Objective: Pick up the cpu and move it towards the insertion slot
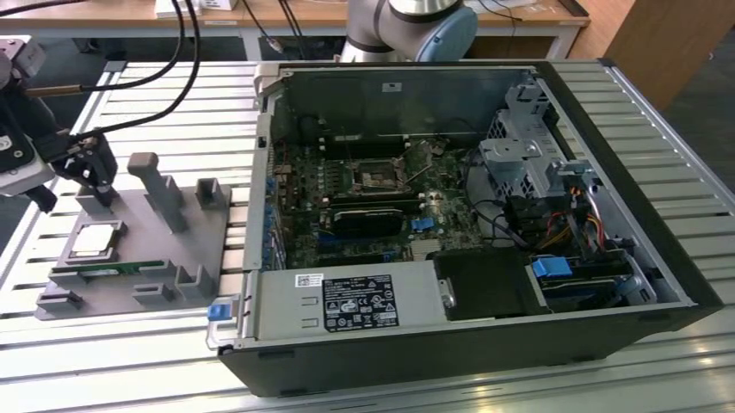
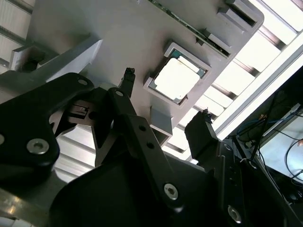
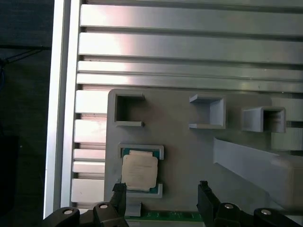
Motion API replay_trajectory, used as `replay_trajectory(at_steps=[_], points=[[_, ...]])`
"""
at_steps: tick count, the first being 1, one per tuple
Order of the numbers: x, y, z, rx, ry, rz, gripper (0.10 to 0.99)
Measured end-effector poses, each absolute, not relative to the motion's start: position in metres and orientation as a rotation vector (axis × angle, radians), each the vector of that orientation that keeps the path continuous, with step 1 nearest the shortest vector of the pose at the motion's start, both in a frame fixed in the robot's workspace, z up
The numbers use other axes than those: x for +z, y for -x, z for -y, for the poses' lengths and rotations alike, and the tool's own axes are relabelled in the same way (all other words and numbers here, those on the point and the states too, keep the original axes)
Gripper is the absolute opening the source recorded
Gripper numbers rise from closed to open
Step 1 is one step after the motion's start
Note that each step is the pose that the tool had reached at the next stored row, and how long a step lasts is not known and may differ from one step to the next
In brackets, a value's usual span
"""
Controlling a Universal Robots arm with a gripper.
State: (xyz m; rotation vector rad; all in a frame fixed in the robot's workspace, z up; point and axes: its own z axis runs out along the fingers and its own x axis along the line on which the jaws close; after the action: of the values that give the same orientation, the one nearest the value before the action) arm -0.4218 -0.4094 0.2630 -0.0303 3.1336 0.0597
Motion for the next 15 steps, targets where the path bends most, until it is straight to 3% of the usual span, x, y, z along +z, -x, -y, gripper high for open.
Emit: replay_trajectory(at_steps=[15], points=[[0.2545,0.4238,0.4094,0.06,0.03,-3.134,0.706]])
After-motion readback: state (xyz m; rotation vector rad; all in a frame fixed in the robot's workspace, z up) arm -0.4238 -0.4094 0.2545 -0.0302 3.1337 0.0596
